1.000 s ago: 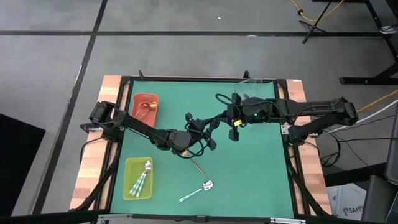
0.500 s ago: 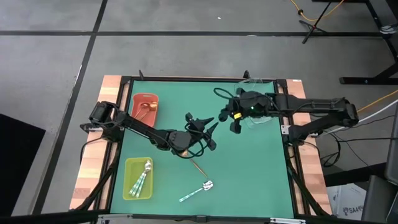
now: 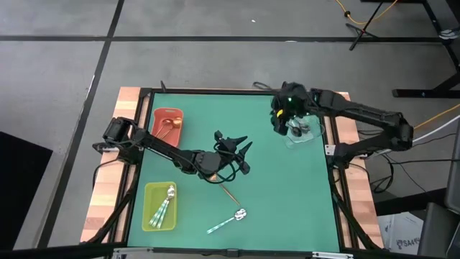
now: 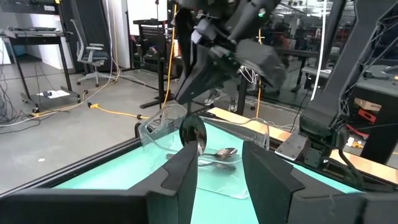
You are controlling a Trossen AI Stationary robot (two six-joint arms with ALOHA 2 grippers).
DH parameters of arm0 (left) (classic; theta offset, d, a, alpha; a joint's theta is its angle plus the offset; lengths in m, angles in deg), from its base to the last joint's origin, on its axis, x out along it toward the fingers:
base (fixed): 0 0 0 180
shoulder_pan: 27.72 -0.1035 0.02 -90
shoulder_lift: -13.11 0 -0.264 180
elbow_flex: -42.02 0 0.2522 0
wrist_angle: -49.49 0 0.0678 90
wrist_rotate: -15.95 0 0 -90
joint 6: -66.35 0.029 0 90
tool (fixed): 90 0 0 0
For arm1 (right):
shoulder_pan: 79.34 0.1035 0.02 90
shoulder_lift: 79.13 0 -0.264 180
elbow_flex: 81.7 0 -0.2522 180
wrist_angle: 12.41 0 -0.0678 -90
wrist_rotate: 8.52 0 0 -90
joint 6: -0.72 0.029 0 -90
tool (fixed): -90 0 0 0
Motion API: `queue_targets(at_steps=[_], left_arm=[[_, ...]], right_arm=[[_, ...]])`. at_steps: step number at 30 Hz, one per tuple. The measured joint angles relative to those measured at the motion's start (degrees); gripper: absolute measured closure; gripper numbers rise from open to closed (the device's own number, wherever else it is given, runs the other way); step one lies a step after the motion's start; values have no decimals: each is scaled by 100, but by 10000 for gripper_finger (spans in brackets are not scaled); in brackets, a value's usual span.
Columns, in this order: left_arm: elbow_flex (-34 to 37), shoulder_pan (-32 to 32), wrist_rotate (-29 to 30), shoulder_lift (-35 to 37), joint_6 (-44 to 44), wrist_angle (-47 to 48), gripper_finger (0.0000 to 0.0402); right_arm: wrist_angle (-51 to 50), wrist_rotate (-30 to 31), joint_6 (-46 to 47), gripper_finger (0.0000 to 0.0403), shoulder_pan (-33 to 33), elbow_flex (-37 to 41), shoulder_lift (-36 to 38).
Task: Sort silverware by color (type)
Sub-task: Put the black spoon into the transparent bin
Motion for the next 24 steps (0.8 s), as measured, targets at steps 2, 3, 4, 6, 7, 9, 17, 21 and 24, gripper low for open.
queue_targets(at_steps=[2,3,4,6,7,9,17,21,24], left_arm=[[0,1,0,0,-2,0,282],[0,1,2,0,-2,0,282],[0,1,1,0,-2,0,282],[0,1,0,0,-4,0,282],[0,1,2,0,-4,0,282],[0,1,2,0,-5,0,282],[0,1,2,0,-9,2,282],[0,1,4,0,-9,4,282],[0,1,3,0,-10,4,282]], right_arm=[[-83,-95,-70,403,-250,0,0],[-132,-137,-88,403,-375,0,0],[-196,-154,-123,403,-493,0,0],[-315,-278,-247,403,-736,0,0],[-377,-348,-330,403,-851,0,0],[-491,-454,-393,403,-1061,0,0],[-983,-536,-727,403,-1745,0,2],[-1446,-536,-836,403,-2014,0,2],[-1761,-536,-843,403,-2195,0,2]])
